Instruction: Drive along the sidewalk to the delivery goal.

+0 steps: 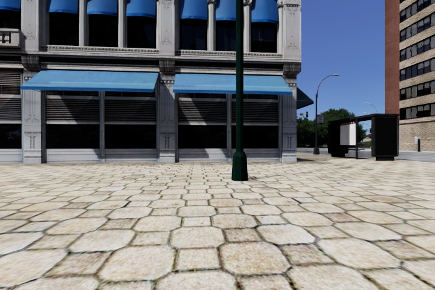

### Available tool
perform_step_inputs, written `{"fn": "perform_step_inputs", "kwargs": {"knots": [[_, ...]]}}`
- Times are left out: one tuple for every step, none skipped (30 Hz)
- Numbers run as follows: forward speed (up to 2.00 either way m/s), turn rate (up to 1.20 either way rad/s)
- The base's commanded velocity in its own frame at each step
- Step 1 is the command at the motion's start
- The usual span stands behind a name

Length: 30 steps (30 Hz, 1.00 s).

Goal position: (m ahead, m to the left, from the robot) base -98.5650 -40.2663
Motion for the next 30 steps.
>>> {"fn": "perform_step_inputs", "kwargs": {"knots": [[0.0,0.0],[0.0,0.0],[0.0,0.0],[0.0,0.0],[0.0,0.0],[0.0,0.0],[0.0,0.0],[0.0,0.0],[0.0,0.0],[0.0,0.0],[0.0,0.0],[0.0,0.0],[0.0,0.0],[0.0,0.0],[0.0,0.0],[0.0,0.0],[0.0,0.0],[0.0,0.0],[0.0,0.0],[0.0,0.0],[0.0,0.0],[0.0,0.0],[0.0,0.0],[0.0,0.0],[0.0,0.0],[0.0,0.0],[0.0,0.0],[0.0,0.0],[0.0,0.0],[0.0,0.0]]}}
